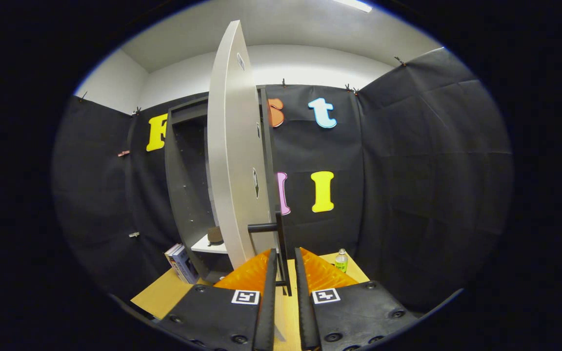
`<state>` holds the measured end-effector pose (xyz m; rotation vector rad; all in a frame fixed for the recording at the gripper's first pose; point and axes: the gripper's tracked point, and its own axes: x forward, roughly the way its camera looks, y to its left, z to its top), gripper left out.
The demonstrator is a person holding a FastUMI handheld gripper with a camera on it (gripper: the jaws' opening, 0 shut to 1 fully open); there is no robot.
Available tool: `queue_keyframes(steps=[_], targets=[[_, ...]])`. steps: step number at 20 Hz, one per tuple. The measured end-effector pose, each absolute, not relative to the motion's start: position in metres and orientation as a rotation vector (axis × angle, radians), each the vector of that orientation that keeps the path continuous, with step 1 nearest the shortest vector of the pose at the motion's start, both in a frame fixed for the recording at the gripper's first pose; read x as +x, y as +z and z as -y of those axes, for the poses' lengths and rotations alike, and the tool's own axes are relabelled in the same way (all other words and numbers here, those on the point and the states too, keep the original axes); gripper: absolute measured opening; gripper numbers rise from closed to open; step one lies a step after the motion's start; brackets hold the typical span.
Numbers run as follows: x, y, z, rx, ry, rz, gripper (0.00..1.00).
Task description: Open the shoe cabinet door, grab the shoes and put them into the shoe cabinet, then close the shoe cabinet door.
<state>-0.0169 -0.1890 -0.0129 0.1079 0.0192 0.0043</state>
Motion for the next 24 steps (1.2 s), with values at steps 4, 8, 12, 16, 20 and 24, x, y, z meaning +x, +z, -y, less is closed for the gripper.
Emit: queue_keyframes(steps=[4,8,12,16,20,24], targets=[[-0.048,-0.022,0.175,0.112,-0.026,-0.048,0.7],[-0.077,-0.057,0.127,0.086,-0.006,-0.156,0.88],[-0.07,-0.11,0.051,0.086,0.089,-0.262,0.91],[-0.049,-0.184,-0.006,0.104,0.159,-0.397,0.98],[-0.025,-0.267,-0.044,0.109,0.191,-0.526,0.97],[-0.001,-0.343,-0.069,0.124,0.199,-0.646,0.98]])
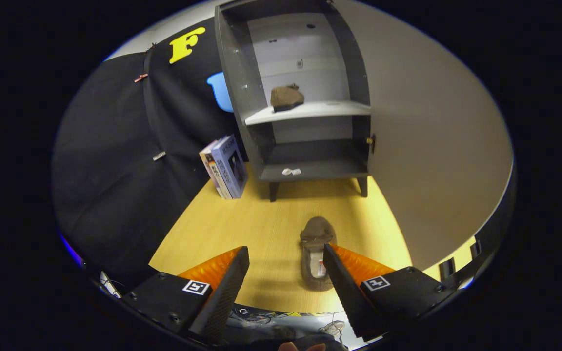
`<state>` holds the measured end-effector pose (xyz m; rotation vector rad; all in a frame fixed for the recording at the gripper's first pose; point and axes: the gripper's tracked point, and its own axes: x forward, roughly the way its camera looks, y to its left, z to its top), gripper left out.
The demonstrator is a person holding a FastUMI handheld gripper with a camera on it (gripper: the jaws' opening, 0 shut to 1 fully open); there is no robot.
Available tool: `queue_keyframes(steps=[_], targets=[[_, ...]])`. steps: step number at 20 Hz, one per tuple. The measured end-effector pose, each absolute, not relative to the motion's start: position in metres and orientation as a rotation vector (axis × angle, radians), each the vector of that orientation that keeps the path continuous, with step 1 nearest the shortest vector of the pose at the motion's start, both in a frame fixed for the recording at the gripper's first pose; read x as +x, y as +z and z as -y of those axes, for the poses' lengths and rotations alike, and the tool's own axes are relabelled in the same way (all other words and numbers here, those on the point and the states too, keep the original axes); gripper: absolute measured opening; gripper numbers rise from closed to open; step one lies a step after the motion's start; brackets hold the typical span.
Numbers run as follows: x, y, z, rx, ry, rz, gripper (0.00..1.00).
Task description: Open the shoe cabinet door, grab the shoes and put them into the shoe cabinet, then close the shoe cabinet door.
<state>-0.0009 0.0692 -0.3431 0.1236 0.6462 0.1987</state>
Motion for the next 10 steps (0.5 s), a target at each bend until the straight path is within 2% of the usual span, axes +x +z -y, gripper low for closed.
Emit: queue_keyframes(steps=[10], targets=[[0.052,-0.487,-0.069,0.115,0.122,-0.805,0.98]])
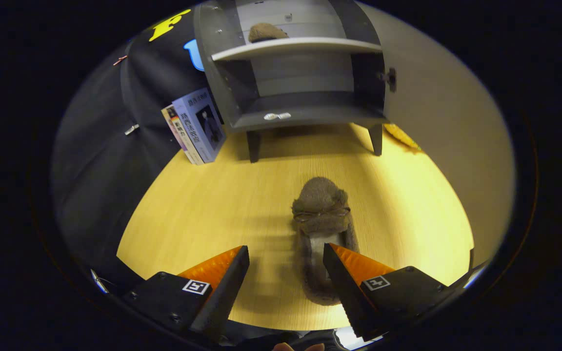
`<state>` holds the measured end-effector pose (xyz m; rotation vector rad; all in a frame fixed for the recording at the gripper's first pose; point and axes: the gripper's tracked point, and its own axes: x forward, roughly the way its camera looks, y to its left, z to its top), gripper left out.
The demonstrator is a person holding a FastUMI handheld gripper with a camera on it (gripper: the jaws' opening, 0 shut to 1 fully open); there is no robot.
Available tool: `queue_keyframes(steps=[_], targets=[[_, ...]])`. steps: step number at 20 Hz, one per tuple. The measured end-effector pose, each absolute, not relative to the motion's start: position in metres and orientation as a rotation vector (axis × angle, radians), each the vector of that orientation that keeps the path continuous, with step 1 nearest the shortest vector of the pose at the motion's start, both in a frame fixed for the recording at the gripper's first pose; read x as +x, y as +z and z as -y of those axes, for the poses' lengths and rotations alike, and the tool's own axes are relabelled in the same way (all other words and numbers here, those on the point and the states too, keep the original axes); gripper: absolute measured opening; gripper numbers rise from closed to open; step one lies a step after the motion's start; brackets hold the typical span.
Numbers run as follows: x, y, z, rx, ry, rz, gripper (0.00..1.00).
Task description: Open the shoe cabinet door, grab the shoes and put them into the shoe cabinet, then close the shoe cabinet door.
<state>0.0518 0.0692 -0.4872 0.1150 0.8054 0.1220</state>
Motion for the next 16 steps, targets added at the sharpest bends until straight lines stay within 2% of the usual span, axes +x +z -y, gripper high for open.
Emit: queue_keyframes(steps=[3,6,8,10,13,14,15,16], targets=[[0.073,-0.516,-0.068,0.116,0.092,-0.791,0.97],[0.099,-0.525,-0.071,0.095,0.072,-0.72,0.87],[0.115,-0.526,-0.07,0.067,0.053,-0.662,0.86],[0.124,-0.535,-0.064,0.044,0.024,-0.644,0.8],[0.13,-0.536,-0.052,0.026,-0.027,-0.625,0.17],[0.13,-0.536,-0.055,0.016,-0.007,-0.627,0.17],[0.134,-0.535,-0.054,0.01,-0.001,-0.619,0.08],[0.132,-0.53,-0.055,0.013,-0.001,-0.613,0.08]])
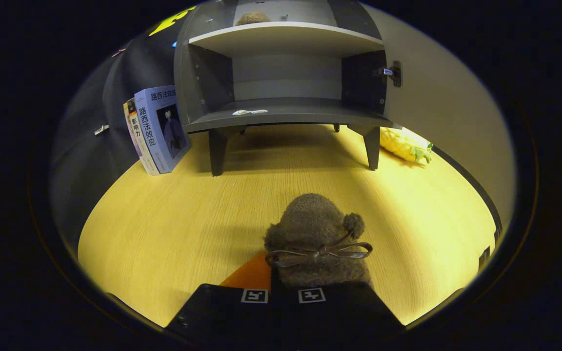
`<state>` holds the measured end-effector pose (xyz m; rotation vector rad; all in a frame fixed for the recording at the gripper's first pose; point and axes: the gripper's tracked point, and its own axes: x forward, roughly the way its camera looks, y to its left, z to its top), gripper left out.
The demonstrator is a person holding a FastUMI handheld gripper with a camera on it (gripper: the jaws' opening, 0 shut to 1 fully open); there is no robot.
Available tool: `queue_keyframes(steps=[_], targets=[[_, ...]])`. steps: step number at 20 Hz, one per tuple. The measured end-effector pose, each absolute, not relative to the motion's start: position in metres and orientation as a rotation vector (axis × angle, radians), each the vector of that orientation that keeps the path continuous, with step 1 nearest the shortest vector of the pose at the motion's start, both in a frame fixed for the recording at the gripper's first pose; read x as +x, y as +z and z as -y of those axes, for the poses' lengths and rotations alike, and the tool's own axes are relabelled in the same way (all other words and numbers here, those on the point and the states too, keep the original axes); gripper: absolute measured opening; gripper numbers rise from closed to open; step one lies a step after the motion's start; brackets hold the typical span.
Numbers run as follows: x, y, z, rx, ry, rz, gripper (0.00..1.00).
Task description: Open the shoe cabinet door, grab the shoes and put them into the shoe cabinet, then close the shoe cabinet door.
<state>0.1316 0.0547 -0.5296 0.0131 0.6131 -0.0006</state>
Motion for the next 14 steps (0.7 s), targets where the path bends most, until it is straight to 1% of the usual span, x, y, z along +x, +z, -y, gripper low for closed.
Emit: queue_keyframes(steps=[2,5,10,14], targets=[[0.127,-0.517,-0.049,0.025,-0.004,-0.616,0.08],[0.121,-0.468,-0.046,0.049,0.003,-0.58,0.07],[0.111,-0.355,-0.049,0.05,0.029,-0.534,0.08],[0.119,-0.252,-0.053,0.059,0.036,-0.482,0.08]])
